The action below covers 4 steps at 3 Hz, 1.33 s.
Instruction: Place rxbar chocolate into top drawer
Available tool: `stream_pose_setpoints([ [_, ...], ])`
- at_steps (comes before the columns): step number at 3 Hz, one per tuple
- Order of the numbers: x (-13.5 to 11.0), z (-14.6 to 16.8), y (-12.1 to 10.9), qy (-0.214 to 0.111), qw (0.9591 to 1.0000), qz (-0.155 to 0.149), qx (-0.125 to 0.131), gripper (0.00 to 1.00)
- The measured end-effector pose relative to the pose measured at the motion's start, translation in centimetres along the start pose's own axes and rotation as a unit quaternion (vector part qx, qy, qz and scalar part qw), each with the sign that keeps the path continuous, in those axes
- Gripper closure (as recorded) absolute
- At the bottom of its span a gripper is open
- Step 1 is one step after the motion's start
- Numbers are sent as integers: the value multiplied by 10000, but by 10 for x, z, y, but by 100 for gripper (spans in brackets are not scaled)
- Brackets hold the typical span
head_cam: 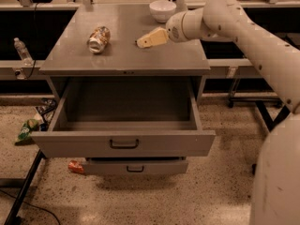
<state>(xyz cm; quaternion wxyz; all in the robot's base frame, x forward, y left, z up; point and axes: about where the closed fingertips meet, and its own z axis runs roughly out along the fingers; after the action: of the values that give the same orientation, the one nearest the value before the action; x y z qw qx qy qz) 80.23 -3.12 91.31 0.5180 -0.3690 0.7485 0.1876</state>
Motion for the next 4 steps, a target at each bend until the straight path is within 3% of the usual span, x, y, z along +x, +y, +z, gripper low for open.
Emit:
stream_pose_setpoints([
  [2,0,61,-38,-359,9990,-247,16,0],
  [4,16,98,-58,-451,9988,-131,109,0],
])
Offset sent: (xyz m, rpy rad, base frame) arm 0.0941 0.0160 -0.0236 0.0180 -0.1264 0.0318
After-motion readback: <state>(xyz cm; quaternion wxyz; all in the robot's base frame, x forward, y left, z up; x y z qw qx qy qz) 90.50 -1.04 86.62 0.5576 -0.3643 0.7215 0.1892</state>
